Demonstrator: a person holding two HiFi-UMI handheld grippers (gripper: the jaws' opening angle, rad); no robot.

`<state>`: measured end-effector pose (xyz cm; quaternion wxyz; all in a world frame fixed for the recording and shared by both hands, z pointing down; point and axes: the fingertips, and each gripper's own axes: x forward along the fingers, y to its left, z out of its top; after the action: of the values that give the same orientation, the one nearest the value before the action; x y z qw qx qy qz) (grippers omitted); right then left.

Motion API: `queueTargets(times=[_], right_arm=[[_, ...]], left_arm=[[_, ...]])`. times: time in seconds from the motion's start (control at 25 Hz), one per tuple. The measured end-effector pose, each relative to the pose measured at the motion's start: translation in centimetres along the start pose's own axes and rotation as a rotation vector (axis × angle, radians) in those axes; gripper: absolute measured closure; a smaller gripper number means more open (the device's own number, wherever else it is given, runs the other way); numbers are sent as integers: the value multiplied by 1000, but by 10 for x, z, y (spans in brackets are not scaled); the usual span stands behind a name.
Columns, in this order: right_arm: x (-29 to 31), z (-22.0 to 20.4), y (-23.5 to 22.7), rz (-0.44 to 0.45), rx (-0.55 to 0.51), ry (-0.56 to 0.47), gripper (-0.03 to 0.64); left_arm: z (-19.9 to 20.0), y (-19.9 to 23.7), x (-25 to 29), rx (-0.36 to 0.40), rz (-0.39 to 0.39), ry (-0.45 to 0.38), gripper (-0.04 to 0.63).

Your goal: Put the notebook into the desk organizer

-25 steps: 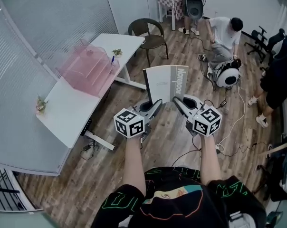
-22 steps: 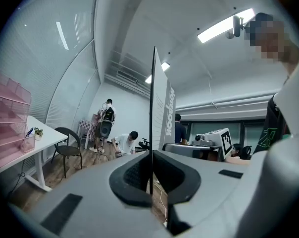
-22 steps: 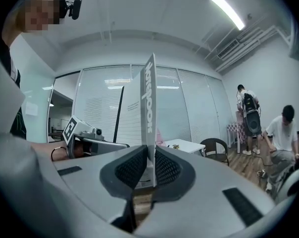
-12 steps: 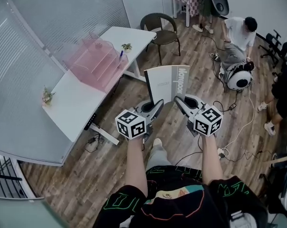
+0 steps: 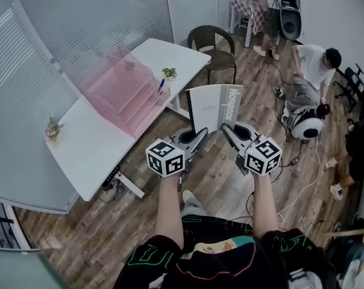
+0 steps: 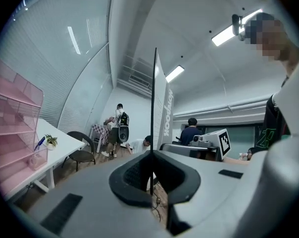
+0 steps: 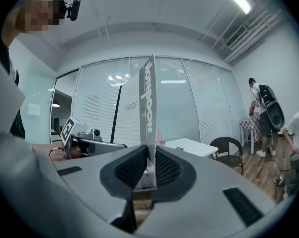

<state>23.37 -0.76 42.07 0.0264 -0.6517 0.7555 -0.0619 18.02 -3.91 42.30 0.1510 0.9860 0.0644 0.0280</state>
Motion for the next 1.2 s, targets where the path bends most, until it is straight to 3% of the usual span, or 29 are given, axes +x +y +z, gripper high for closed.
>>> queueTargets(times=[0.2, 0.44, 0.68, 1.0, 1.2], right_arm=[[108, 1, -7, 97, 9, 21, 594], [224, -2, 15, 317, -27, -8, 594], [288, 9, 54, 495, -53, -5, 592], [323, 24, 83, 586, -90, 13, 592], [342, 38, 90, 614, -3, 86, 594]], left_arm=[[25, 97, -26, -18, 101, -19, 591], [45, 181, -82, -63, 255, -92, 591], [66, 219, -135, -47, 402, -129, 591], [89, 235, -171, -52, 518, -185, 591], [104, 248, -184, -48, 612, -224, 586]])
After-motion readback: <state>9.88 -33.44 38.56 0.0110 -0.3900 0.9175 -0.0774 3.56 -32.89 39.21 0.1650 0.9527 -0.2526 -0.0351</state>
